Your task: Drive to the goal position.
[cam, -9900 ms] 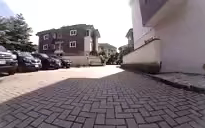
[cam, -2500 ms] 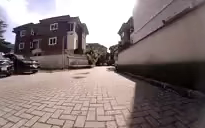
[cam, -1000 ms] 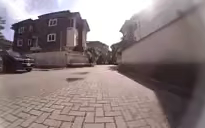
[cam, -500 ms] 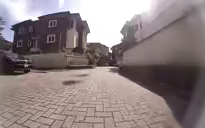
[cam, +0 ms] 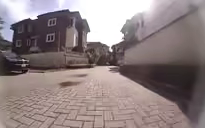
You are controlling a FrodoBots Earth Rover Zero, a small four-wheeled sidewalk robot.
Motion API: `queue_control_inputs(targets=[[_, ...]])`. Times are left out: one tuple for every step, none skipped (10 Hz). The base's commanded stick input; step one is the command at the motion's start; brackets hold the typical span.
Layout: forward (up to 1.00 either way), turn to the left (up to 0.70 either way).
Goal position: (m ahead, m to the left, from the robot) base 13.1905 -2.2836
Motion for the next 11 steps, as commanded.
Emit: queue_control_inputs(targets=[[0.69, 0.03], [0.69, 0.03], [0.69, 0.03], [0.69, 0.03], [0.69, 0.03], [0.69, 0.03], [0.69, 0.03], [0.69, 0.03], [0.69, 0.03], [0.69, 0.03], [0.69, 0.03]])
